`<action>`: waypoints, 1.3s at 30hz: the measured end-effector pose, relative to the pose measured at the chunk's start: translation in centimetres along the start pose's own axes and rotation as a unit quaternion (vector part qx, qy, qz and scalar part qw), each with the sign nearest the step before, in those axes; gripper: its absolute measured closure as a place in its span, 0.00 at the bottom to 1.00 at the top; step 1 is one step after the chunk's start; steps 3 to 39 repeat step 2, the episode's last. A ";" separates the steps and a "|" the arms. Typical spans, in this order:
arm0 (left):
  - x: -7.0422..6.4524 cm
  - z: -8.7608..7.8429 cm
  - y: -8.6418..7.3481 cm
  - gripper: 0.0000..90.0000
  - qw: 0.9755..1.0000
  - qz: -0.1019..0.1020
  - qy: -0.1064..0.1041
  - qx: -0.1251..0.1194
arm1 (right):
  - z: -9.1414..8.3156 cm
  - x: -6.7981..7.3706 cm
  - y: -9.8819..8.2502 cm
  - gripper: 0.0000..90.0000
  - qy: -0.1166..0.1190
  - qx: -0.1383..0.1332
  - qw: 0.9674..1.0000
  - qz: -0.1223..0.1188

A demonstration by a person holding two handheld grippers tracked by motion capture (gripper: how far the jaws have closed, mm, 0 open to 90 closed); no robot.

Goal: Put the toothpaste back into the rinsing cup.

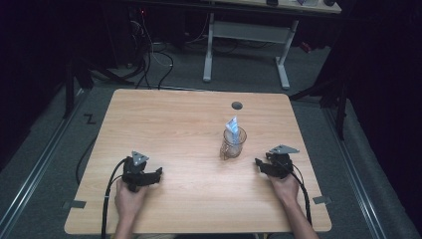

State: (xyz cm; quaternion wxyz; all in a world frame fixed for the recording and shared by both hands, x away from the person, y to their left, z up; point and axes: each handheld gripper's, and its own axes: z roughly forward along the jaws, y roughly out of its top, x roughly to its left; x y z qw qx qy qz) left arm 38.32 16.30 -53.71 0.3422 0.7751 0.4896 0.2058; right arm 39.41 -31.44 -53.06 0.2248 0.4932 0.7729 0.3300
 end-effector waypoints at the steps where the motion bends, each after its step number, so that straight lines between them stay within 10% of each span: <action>1: 0.0 0.0 0.0 0.20 1.000 0.000 0.000 0.000 | 0.0 0.0 0.0 0.49 0.000 0.000 1.000 -0.001; 39: 0.0 0.0 0.0 0.20 1.000 0.000 0.000 0.000 | 0.0 0.0 0.0 0.49 0.000 0.000 1.000 -0.001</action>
